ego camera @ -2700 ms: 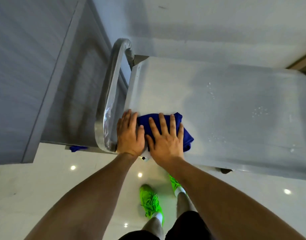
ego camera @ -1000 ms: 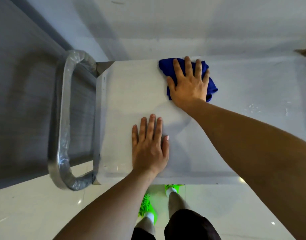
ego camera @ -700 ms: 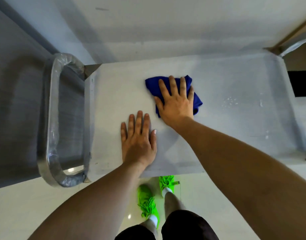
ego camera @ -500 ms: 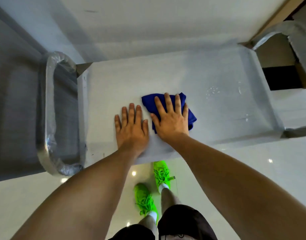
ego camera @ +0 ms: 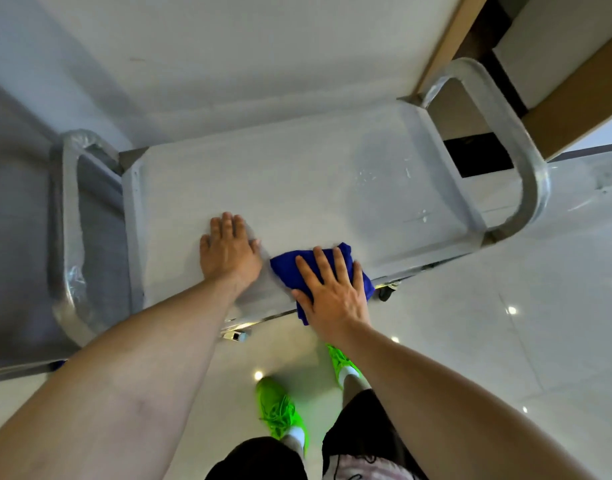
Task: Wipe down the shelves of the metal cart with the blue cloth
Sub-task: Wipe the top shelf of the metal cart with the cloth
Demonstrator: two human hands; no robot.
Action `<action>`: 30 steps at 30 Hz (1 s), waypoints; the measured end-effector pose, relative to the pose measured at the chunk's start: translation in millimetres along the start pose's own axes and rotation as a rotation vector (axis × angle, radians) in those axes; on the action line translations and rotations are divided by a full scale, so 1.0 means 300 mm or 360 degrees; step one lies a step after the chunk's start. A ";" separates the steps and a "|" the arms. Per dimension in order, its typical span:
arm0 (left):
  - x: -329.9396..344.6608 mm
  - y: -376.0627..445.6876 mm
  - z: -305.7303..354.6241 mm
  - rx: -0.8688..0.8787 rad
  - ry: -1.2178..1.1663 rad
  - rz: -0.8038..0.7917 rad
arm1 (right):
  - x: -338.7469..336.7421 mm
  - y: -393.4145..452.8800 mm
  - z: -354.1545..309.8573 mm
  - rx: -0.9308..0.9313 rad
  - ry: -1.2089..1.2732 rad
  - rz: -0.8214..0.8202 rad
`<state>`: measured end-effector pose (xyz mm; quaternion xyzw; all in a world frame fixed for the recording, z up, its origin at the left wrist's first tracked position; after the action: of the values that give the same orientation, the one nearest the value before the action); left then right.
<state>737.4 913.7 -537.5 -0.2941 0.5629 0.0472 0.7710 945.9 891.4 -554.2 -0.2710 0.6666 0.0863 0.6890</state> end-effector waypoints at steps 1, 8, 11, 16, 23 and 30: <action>-0.005 -0.002 0.031 0.0034 0.0006 0.0029 | -0.001 0.004 0.022 -0.0003 -0.0009 -0.0003; 0.026 0.014 0.304 0.0285 -0.0092 0.0016 | -0.028 0.110 0.209 -0.0019 -0.0031 -0.0044; 0.051 0.052 0.392 0.0235 -0.0151 0.0016 | -0.045 0.166 0.287 -0.0036 -0.0043 -0.0043; 0.070 0.123 0.470 0.0114 -0.0236 0.0138 | -0.079 0.297 0.398 -0.0118 -0.0079 0.0011; 0.126 0.141 0.473 0.0074 -0.0194 0.0409 | -0.144 0.616 0.450 -0.0097 -0.0024 0.0093; 0.155 0.159 0.462 0.0087 -0.0228 0.0528 | -0.214 0.928 0.422 -0.0131 -0.0044 0.0182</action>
<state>851.6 1011.3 -571.6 -0.1720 0.5485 0.1792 0.7984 916.4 1202.1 -568.7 -0.2593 0.6673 0.1566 0.6804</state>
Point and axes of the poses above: each hand's wrist, its own y-axis towards the middle knuckle, its own x-axis out of the palm, z = x × y, the point moved 5 cm from there along y, towards the middle knuckle, and after that the axes turned 9 degrees about -y, right-handed, at the moved point
